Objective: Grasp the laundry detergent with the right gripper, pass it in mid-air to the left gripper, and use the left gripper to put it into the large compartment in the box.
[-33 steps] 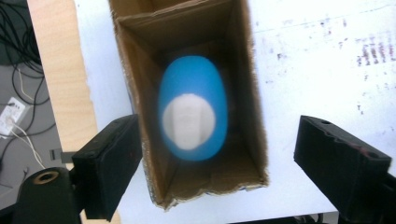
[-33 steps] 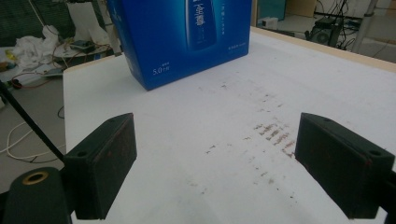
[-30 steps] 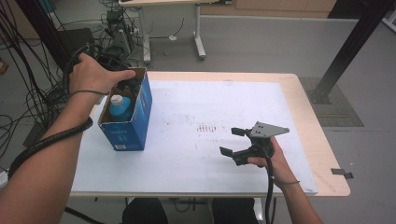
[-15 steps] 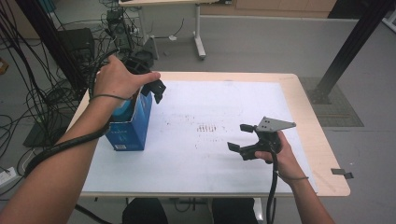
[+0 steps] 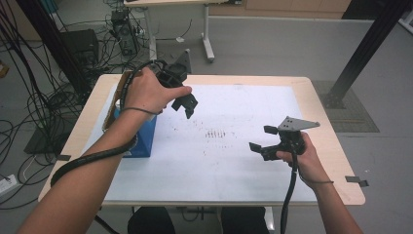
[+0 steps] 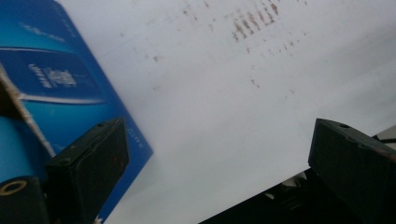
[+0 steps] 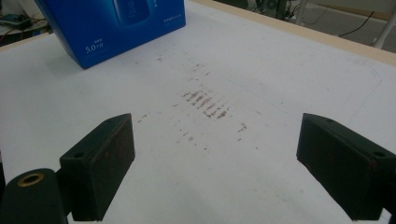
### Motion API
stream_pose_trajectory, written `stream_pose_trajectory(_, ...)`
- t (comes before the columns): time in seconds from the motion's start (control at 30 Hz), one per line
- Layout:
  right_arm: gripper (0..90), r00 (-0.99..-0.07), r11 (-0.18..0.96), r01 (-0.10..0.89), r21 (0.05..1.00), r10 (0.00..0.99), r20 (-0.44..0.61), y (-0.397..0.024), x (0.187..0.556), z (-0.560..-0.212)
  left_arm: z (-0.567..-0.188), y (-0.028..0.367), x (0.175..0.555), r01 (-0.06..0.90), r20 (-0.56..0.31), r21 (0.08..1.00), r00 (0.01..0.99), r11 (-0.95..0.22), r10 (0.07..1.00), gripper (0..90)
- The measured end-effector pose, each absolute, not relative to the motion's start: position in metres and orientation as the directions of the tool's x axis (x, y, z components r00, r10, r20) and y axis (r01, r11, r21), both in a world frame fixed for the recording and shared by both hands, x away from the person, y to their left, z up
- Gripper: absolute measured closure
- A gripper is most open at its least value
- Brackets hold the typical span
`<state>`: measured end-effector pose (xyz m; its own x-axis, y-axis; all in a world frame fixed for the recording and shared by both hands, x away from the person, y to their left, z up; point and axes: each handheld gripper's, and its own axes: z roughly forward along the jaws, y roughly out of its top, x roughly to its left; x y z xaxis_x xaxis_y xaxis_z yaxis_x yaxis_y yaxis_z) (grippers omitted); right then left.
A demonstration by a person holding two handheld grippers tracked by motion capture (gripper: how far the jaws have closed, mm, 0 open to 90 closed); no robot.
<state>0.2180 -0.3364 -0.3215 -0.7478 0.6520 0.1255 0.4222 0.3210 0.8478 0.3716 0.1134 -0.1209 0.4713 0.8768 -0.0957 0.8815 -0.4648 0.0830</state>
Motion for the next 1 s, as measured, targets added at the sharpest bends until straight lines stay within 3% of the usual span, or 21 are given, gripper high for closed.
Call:
stream_pose_trajectory(0.37,11.2,-0.717,0.338,0.44,0.832,0.69,0.099,-0.339,0.221,-0.314,-0.153,0.086,0.366,0.836,-0.132,0.064,0.548,-0.544,0.826,5.5)
stream_pose_trajectory(1.0,11.2,-0.688,0.348,0.45,0.822,0.722,0.072,-0.338,0.226,-0.304,-0.207,0.075,0.366,0.824,-0.161,0.028,0.562,-0.565,0.811,5.8)
